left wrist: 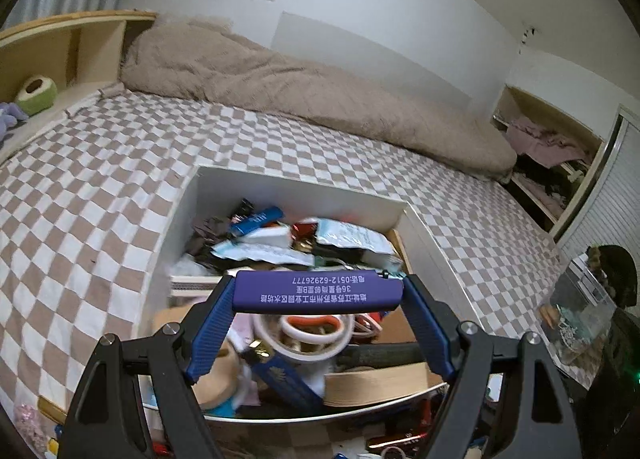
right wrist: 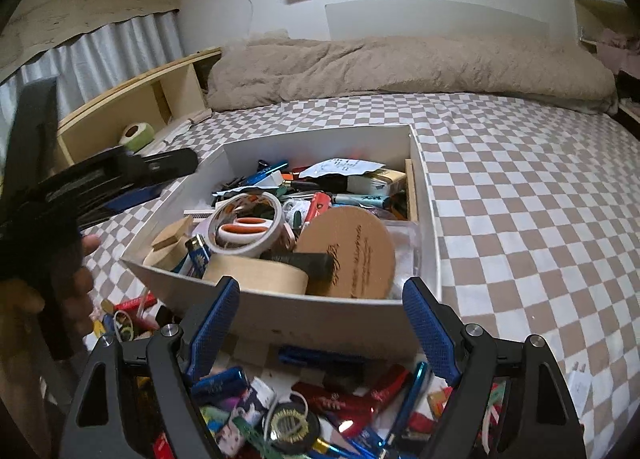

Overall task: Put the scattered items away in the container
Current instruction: 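Lower the purple pen into the shoe box and open the left tool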

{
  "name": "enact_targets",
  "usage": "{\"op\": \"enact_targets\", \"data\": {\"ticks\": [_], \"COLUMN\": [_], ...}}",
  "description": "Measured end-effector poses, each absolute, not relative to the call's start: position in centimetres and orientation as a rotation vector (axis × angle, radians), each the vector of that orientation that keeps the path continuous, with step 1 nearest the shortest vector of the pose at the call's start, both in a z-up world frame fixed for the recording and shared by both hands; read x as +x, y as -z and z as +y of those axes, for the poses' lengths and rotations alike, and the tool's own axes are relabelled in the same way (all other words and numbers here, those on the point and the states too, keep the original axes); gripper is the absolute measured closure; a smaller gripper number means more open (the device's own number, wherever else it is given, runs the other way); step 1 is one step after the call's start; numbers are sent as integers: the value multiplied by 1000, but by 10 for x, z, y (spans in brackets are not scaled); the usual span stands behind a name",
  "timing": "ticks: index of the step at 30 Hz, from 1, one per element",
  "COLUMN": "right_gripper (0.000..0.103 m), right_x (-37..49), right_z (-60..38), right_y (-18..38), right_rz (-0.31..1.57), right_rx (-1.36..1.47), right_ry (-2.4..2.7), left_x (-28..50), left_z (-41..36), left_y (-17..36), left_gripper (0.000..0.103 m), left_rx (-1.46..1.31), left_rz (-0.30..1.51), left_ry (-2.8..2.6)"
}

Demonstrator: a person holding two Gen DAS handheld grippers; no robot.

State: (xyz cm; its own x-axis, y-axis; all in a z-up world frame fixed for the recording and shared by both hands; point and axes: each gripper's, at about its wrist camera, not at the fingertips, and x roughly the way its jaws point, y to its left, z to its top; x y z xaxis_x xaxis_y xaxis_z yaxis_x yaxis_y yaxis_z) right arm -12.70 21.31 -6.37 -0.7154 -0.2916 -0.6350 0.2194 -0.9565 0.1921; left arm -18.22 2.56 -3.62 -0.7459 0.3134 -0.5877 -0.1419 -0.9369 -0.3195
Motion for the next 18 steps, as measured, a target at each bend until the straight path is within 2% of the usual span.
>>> {"op": "enact_targets", "data": {"ticks": [18], "right_gripper": [19], "right_x": [-114], "right_z": [248], "right_y": [64], "right_rz": [-278], "right_rx": [977], "right_ry": [2660], "left_x": [-202], "left_z": [82], "left_y": [47], "left_gripper": [21], "left_rx": [-1163], "left_rz": [-330], "left_ry": [-2572]}}
